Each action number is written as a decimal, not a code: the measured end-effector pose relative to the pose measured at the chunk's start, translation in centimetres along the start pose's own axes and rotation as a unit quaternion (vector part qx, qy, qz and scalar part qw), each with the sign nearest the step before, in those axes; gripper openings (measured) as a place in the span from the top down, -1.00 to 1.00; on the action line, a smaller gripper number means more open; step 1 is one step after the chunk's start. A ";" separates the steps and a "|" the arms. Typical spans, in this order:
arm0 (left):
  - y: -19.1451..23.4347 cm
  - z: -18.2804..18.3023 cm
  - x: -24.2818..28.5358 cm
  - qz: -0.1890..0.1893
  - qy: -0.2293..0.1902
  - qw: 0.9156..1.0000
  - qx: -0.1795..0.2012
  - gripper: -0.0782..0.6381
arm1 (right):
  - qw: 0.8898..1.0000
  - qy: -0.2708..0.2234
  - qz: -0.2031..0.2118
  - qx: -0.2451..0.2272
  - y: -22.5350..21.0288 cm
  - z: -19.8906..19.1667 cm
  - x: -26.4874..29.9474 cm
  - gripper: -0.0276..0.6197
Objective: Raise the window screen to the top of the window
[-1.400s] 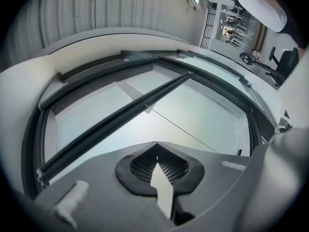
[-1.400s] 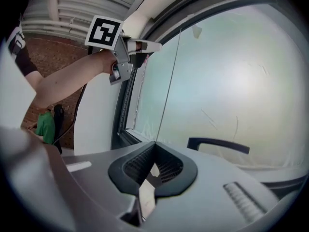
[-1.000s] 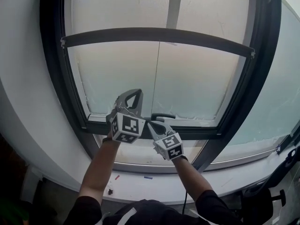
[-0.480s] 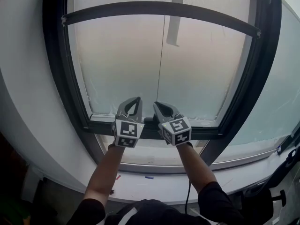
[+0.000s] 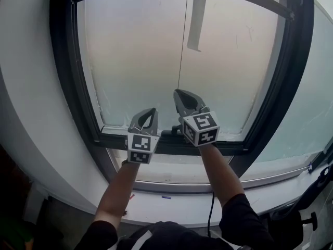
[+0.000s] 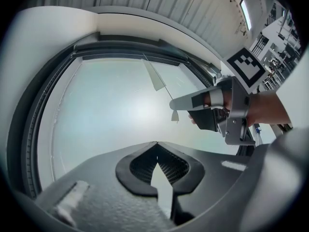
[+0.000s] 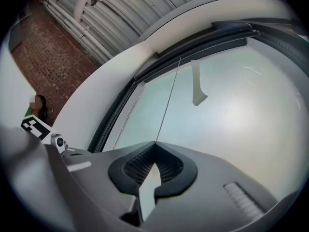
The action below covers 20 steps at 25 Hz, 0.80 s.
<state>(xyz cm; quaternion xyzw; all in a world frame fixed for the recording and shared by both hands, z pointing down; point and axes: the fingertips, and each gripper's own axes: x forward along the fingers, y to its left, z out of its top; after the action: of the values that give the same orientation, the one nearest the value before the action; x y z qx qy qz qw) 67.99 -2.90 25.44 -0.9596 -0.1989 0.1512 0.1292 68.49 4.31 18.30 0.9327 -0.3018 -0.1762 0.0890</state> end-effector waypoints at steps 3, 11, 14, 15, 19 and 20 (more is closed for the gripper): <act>0.3 0.1 -0.4 0.005 0.008 1.000 -0.008 0.77 | 1.000 -0.014 -0.003 -0.007 -0.2 1.7 0.7 0.90; 0.9 0.5 -0.8 -0.001 0.001 1.000 -0.006 0.77 | 0.999 -0.039 -0.019 -0.022 -1.7 5.5 1.2 0.90; 0.9 1.0 -0.8 -0.010 -0.016 1.000 -0.005 0.77 | 0.998 -0.043 -0.024 -0.036 -1.5 6.1 1.0 0.90; 0.8 1.1 -1.0 -0.011 -0.018 1.000 -0.007 0.77 | 0.998 -0.047 -0.028 -0.041 -1.4 6.1 0.8 0.85; 0.4 1.2 -1.5 -0.026 -0.030 0.999 -0.016 0.77 | 0.996 -0.072 -0.048 -0.032 -1.5 5.8 -0.7 0.49; 0.3 1.2 -1.7 -0.031 -0.032 0.999 -0.019 0.77 | 0.995 -0.075 -0.054 -0.029 -1.6 5.5 -1.2 0.45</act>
<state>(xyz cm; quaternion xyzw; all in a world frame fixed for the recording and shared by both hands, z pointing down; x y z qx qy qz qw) 66.21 -3.63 24.64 -0.9500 -0.2350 0.1744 0.1093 66.29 5.99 13.16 0.9289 -0.2516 -0.2585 0.0834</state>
